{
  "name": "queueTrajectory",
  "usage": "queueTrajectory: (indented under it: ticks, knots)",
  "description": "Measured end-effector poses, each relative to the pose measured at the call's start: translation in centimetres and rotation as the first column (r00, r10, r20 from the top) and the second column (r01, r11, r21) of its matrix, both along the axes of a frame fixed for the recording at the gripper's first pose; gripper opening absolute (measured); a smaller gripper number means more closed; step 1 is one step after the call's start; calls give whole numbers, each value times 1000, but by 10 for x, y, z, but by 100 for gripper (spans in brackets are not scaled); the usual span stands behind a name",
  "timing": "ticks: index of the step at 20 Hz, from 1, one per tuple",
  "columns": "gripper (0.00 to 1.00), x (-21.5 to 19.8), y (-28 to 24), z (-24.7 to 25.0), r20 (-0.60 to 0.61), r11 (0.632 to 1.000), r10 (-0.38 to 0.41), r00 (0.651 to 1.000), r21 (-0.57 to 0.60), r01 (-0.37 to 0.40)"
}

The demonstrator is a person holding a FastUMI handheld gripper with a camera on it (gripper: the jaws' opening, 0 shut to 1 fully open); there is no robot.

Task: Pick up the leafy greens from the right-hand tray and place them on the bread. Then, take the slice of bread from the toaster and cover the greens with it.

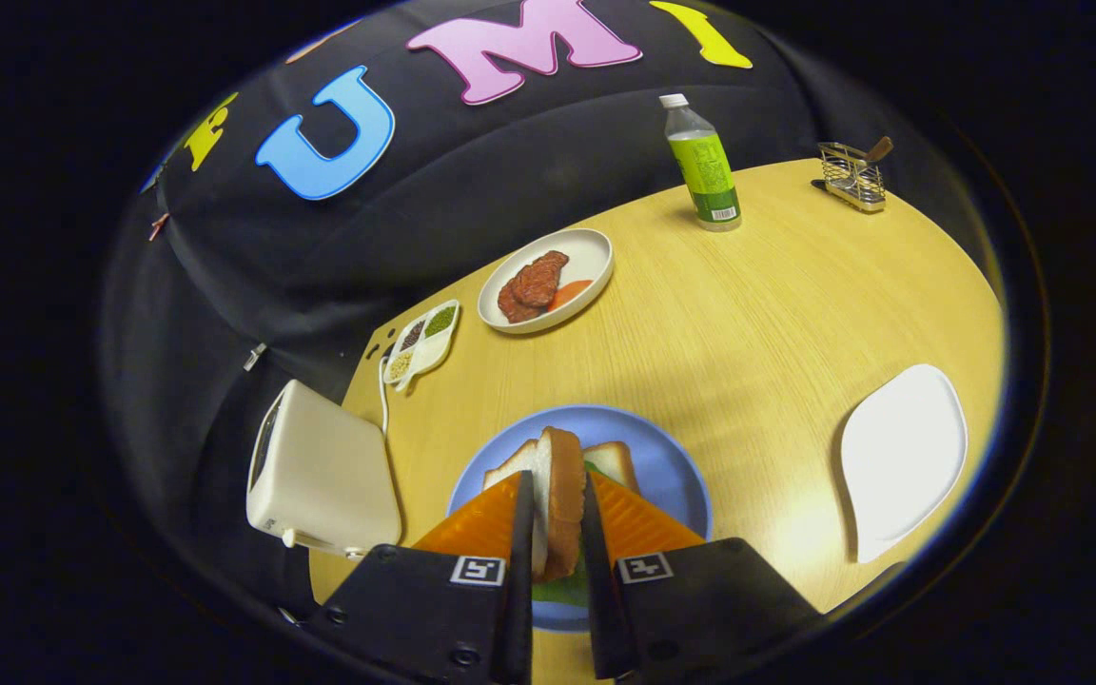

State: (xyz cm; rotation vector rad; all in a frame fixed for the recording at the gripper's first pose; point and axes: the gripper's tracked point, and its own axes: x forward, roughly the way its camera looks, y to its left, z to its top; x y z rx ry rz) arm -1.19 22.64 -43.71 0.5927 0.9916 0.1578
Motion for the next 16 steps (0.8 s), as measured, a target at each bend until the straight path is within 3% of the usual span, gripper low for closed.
queueTrajectory:
  ticks: [4,5,11,16]
  knots:
    - [46,-3,-10,-16,-23,999,27,999,-30,-27]
    - [55,-4,-14,-17,-28,999,35,999,-31,-35]
    - [78,-2,-35,-18,-6,997,73,997,-32,-74]
    - [88,6,-60,19,99,990,132,986,-62,-126]
